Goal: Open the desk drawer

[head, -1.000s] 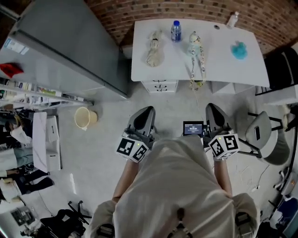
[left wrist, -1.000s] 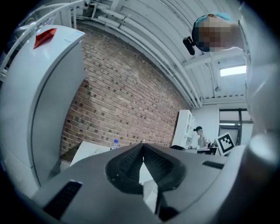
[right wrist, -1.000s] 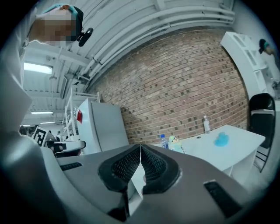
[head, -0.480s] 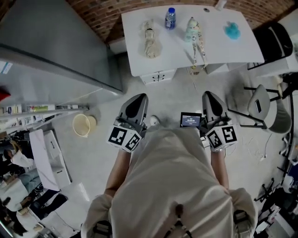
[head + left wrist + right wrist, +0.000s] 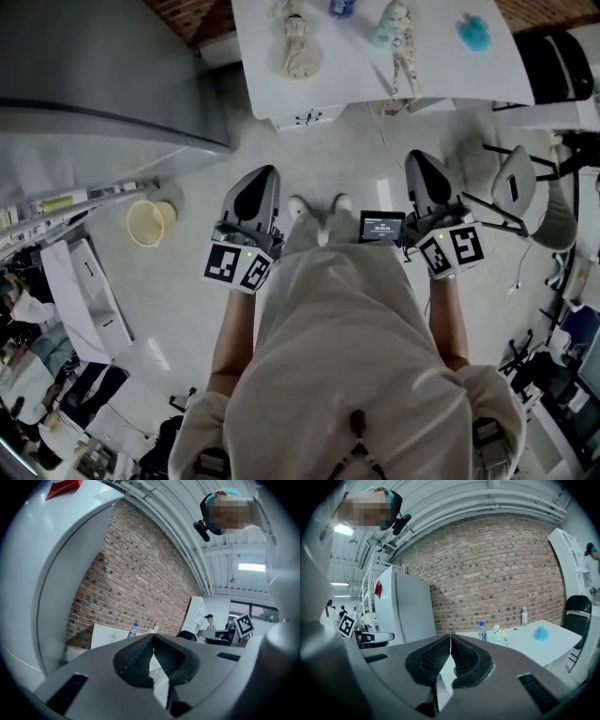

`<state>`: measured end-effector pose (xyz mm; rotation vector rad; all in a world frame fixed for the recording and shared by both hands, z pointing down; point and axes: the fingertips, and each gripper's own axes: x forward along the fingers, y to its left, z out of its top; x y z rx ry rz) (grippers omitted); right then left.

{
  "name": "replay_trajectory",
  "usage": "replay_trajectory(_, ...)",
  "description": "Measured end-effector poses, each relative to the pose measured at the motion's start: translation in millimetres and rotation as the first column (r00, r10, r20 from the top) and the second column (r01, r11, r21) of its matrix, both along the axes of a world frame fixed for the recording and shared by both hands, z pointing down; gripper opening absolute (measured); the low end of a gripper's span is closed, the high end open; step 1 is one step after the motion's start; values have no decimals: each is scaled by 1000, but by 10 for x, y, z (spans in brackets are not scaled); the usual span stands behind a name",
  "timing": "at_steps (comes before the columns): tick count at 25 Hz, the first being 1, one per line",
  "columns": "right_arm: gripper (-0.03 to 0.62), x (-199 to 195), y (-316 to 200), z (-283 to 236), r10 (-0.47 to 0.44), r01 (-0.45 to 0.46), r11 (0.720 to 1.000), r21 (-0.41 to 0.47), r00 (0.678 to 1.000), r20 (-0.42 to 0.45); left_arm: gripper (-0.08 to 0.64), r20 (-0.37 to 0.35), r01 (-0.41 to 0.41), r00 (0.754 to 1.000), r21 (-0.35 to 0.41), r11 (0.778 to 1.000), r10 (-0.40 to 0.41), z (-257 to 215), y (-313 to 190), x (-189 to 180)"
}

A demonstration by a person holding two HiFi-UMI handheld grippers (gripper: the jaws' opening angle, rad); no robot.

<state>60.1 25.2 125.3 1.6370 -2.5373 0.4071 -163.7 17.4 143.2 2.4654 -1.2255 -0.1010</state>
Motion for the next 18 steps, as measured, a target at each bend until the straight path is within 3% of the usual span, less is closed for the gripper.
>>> replay_trajectory(7, 28, -13, -646, -30, -120, 119, 992, 51, 993, 19, 8, 34, 44, 998, -8, 999, -44, 106, -279, 142)
replay_trajectory(12, 28, 45, -1097, -108, -177, 167, 980, 113, 980, 91, 8, 78, 8, 997, 14, 1000, -9, 218, -566, 398)
replay_trajectory(15, 28, 34, -1281, 140, -223, 213, 970, 115, 971, 83, 8, 130, -48, 990, 17, 999, 45, 463, -714, 563)
replay_trajectory(18, 28, -120, -1315, 712, -313, 309, 949, 66, 948, 63, 8, 145, -70, 987, -30, 997, 73, 895, -835, 642)
